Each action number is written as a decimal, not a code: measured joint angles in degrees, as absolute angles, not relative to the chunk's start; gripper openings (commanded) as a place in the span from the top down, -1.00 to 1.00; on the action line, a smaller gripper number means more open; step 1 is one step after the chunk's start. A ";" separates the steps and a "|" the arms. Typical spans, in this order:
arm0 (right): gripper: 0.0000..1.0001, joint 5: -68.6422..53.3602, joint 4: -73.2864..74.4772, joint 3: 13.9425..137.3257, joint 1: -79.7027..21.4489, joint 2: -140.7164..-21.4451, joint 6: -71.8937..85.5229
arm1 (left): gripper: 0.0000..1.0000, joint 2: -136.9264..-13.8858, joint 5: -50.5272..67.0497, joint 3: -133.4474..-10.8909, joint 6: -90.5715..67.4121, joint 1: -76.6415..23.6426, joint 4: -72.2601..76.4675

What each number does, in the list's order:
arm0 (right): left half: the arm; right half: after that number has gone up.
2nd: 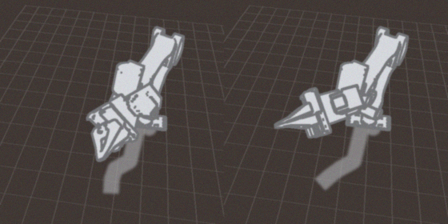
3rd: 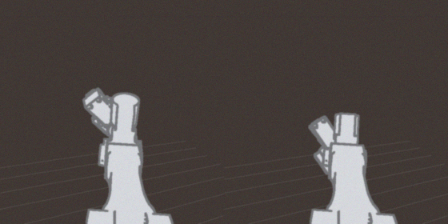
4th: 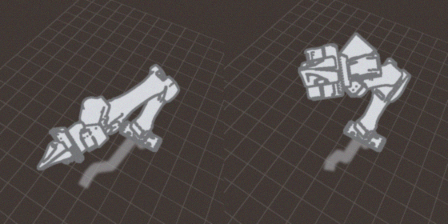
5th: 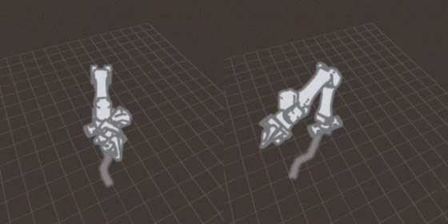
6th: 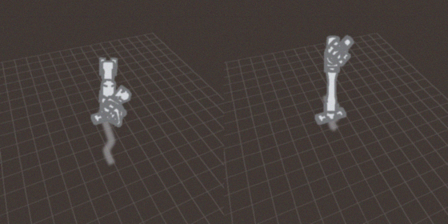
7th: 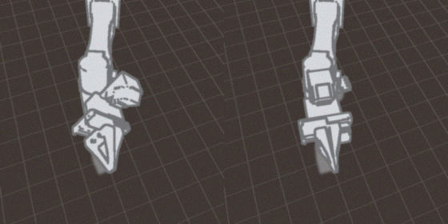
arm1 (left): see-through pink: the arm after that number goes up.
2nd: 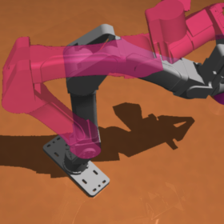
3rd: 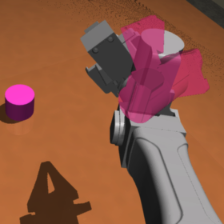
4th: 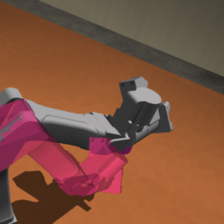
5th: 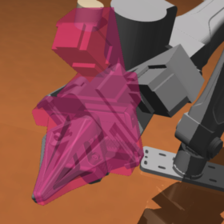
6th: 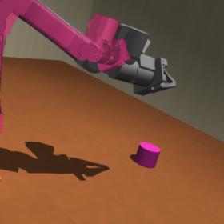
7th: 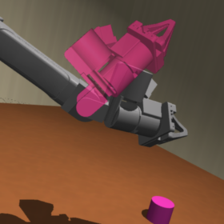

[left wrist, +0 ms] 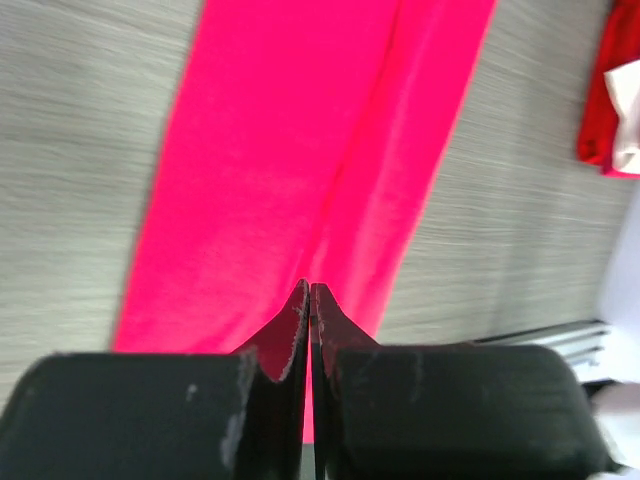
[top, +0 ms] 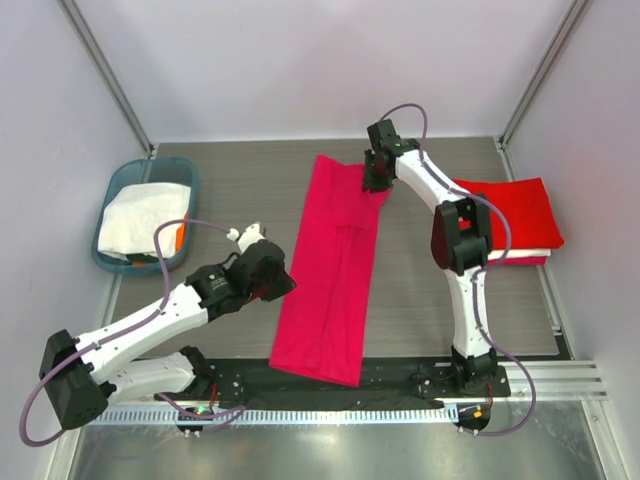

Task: Fold and stack the t-shirts
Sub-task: Fold the tshirt

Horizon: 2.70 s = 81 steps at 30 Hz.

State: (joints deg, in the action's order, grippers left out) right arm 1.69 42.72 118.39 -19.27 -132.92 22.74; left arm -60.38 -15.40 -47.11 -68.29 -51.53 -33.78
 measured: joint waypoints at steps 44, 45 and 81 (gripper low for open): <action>0.98 6.59 28.77 78.11 -27.73 -113.51 30.52 | 0.99 -59.96 -14.35 -40.99 -57.74 -47.22 -35.03; 0.98 6.81 28.82 79.35 -27.22 -114.43 30.52 | 0.99 -60.27 -14.35 -40.99 -57.69 -47.07 -35.03; 0.19 0.01 31.73 29.47 -43.75 -58.85 51.05 | 0.34 -62.04 3.55 -31.75 -56.47 -46.70 -27.57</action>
